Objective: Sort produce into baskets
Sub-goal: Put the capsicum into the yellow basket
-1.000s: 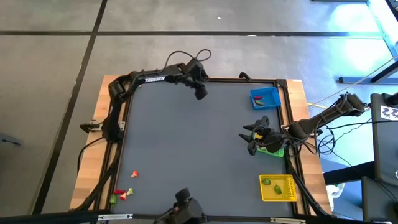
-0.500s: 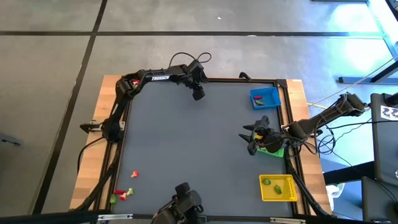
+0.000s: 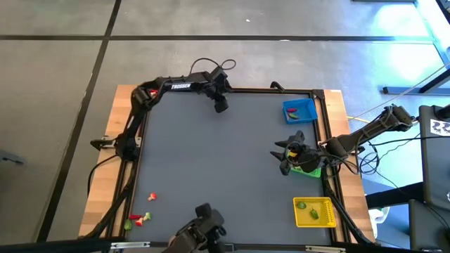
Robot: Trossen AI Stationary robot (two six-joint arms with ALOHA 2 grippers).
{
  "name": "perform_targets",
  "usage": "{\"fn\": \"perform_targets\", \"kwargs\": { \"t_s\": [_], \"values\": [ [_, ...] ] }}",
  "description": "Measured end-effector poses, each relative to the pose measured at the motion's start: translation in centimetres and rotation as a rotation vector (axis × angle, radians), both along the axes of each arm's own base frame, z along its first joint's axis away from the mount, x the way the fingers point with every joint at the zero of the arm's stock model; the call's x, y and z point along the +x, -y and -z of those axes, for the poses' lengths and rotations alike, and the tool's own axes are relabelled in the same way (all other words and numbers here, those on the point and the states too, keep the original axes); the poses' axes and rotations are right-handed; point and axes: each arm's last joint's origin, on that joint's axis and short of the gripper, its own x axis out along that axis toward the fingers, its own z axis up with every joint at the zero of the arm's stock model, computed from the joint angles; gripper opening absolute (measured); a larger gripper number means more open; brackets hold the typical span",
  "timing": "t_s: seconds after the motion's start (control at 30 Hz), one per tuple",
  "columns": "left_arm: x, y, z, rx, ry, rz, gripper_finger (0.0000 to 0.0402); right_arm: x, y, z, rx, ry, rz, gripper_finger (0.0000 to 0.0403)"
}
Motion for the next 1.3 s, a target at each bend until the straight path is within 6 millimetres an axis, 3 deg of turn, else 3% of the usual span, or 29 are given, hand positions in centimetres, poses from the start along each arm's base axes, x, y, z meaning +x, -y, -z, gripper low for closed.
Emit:
{"fn": "perform_targets", "kwargs": {
  "t_s": [0.2,0.47,0.77,1.3],
  "values": [
    [-0.7,-0.8,0.0,0.012,-0.008,0.005,0.0098,0.0,0.0,0.0,0.0,0.0,0.0,0.0216],
    [-0.6,0.0,0.1,-0.049,-0.014,0.071,0.0041,0.0,0.0,0.0,0.0,0.0,0.0,0.0216],
    [-0.6,1.9,-0.6,-0.099,-0.089,0.13,0.0035,0.0,0.0,0.0,-0.001,-0.001,-0.001,0.0216],
    [0.5,6.0,-6.9,-0.029,-0.004,0.197,0.0041,0.0,0.0,0.0,-0.001,-0.002,-0.001,0.0216]
  ]
}}
